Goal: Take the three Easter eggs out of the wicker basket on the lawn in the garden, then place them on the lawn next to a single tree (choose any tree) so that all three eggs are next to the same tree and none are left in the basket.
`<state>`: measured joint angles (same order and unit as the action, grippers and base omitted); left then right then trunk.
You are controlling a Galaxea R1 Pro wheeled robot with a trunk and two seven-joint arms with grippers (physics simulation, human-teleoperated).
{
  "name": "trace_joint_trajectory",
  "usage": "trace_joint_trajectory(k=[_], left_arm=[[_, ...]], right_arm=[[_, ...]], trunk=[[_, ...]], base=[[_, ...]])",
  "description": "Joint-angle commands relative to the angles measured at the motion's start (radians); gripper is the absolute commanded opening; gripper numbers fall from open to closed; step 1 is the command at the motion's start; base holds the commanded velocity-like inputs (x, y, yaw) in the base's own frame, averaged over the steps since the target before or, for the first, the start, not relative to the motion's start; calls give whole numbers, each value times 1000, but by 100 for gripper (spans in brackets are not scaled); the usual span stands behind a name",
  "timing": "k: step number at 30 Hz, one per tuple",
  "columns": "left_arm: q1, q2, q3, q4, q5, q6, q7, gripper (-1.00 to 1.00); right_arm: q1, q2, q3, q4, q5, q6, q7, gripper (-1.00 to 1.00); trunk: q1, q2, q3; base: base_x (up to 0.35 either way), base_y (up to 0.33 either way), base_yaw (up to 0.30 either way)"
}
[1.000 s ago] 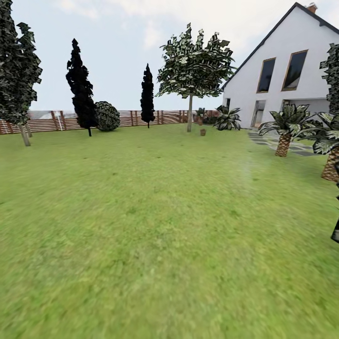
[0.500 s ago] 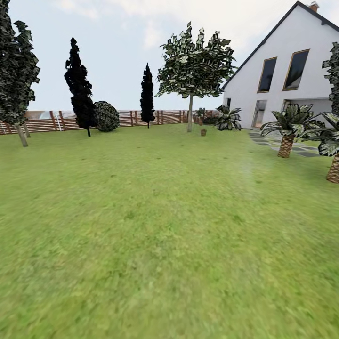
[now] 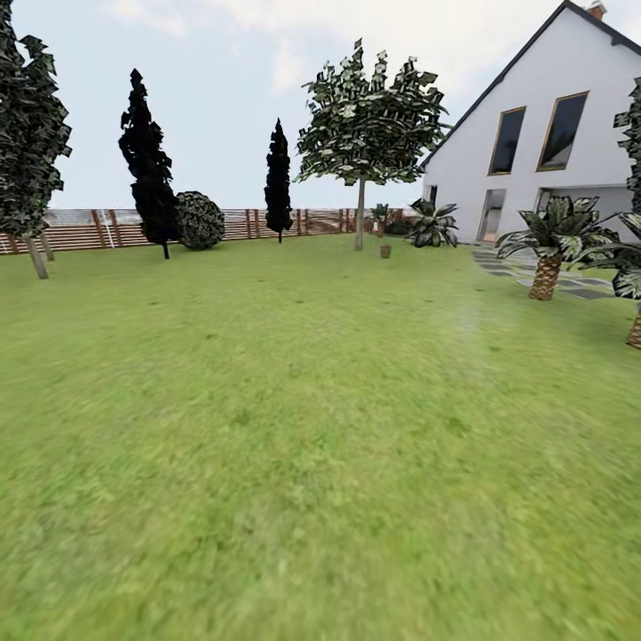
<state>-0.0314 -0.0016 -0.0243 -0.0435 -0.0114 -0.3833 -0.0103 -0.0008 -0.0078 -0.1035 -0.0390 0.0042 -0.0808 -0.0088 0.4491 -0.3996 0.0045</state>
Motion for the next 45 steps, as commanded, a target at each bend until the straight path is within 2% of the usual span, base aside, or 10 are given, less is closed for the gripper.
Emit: trace_joint_trajectory(k=[1, 45], left_arm=[[0, 0, -2, 1, -1, -3, 0, 100], [1, 0, -2, 1, -1, -5, 0, 100]], right_arm=[[0, 0, -7, 1, 0, -4, 0, 100], [-1, 0, -7, 1, 0, -4, 0, 100]], trunk=[[1, 0, 0], [1, 0, 0]], base=[[333, 0, 0], [333, 0, 0]])
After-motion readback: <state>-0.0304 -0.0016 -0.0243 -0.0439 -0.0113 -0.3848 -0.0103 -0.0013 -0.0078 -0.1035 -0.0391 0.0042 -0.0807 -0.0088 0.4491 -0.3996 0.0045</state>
